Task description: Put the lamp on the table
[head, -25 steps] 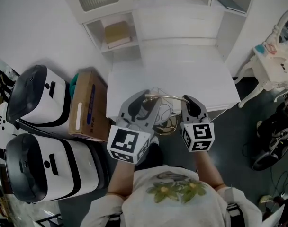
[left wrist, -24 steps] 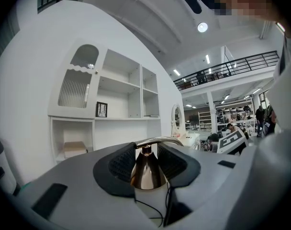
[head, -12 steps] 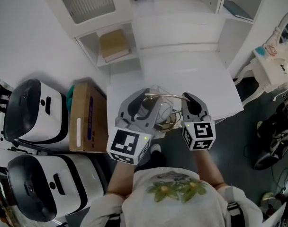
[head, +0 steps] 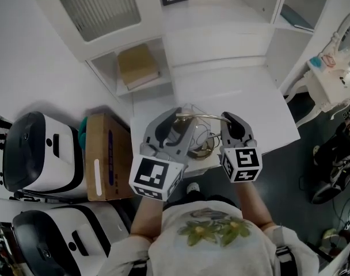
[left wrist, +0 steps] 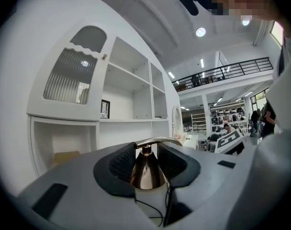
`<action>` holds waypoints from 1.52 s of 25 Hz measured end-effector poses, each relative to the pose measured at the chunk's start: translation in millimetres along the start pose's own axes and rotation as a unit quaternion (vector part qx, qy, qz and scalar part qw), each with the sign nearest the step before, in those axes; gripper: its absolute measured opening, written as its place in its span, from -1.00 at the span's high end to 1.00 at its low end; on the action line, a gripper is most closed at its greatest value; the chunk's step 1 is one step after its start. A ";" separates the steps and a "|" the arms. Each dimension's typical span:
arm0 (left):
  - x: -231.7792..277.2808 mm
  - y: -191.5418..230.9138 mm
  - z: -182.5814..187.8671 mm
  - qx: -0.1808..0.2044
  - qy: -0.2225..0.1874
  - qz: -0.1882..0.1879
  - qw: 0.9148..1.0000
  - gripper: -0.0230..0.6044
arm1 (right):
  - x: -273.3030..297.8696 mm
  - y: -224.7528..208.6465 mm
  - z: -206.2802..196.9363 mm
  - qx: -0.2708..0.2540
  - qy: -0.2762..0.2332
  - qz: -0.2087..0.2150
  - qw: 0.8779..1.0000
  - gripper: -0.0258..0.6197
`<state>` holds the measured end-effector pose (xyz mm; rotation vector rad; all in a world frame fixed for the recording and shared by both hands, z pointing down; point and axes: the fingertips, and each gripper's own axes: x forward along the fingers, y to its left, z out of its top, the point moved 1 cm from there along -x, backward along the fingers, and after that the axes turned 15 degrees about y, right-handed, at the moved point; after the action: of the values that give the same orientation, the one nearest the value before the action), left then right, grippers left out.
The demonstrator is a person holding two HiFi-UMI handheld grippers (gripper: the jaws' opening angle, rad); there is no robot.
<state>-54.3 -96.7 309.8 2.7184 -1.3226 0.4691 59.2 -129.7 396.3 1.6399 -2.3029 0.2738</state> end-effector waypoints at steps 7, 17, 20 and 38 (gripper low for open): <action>17.1 19.2 -2.7 0.001 0.005 -0.018 1.000 0.42 | 20.8 -1.6 0.8 0.006 0.007 -0.013 1.000 0.83; 44.2 40.1 -5.7 -0.014 0.013 -0.027 0.999 0.42 | 50.1 -10.9 2.2 0.004 0.023 -0.014 1.000 0.83; 55.9 46.3 -5.4 -0.018 0.018 -0.026 0.999 0.42 | 62.0 -16.6 2.9 0.004 0.029 -0.010 1.000 0.83; 118.6 84.2 14.3 -0.027 0.028 -0.004 0.999 0.42 | 130.3 -51.5 29.2 -0.002 0.039 0.019 0.999 0.83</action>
<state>-47.7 -241.6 327.7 2.6457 -1.2919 0.4991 64.5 -271.7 413.5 1.5574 -2.2768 0.3366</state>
